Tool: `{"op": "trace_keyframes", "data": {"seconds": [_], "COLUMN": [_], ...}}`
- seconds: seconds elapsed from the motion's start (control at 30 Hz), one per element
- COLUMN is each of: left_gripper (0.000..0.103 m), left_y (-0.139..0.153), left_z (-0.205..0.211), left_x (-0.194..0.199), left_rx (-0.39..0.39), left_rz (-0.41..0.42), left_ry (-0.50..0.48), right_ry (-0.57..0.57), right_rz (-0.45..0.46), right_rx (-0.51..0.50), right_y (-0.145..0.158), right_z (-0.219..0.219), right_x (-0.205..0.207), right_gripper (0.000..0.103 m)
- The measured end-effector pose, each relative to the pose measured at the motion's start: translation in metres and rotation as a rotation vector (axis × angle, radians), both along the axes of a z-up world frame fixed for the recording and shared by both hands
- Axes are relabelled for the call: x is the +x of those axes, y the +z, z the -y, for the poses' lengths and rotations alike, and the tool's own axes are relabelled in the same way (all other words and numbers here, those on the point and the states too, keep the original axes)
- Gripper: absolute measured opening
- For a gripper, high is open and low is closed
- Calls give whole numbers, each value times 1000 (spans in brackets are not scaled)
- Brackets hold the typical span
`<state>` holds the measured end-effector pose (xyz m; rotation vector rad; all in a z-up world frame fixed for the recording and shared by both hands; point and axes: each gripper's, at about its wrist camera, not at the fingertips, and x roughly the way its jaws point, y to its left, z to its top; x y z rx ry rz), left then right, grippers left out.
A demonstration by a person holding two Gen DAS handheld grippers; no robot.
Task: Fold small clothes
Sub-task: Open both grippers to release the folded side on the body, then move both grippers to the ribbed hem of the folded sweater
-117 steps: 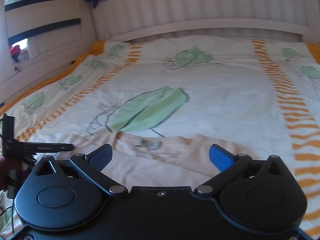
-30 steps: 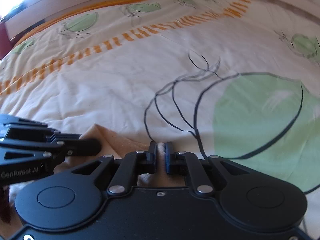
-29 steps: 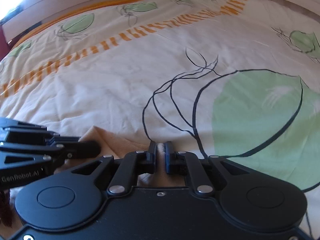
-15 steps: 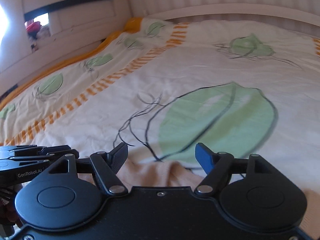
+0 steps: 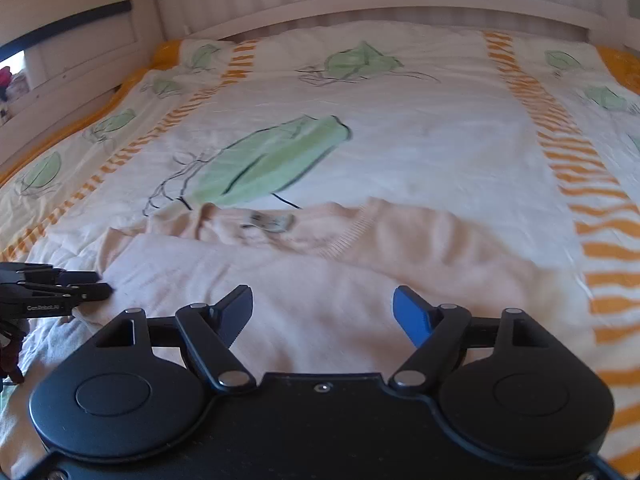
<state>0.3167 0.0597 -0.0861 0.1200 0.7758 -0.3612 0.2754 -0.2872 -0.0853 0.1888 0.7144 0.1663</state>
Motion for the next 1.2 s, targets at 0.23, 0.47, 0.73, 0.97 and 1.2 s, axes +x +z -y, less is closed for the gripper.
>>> {"op": "trace_keyframes", "data": {"seconds": [0.23, 0.47, 0.73, 0.97, 1.2], "left_gripper": [50, 71, 84, 87, 87], "left_y": [5, 20, 46, 61, 51], "left_z": [-3, -22, -24, -26, -34], "left_x": [-9, -39, -110, -162, -198], "left_rx": [20, -47, -128, -191, -185], "left_rz": [-27, -75, -85, -97, -153], "left_ry": [25, 50, 47, 60, 86], "right_ry": [-65, -108, -138, -161, -152], "right_rz": [-17, -6, -47, -124, -254], "right_rx": [43, 78, 119, 199, 283], "right_y": [-10, -3, 10, 16, 6], "right_z": [18, 35, 46, 51, 49], "right_x": [-16, -54, -121, -184, -228], "right_gripper": [82, 91, 103, 103, 103]}}
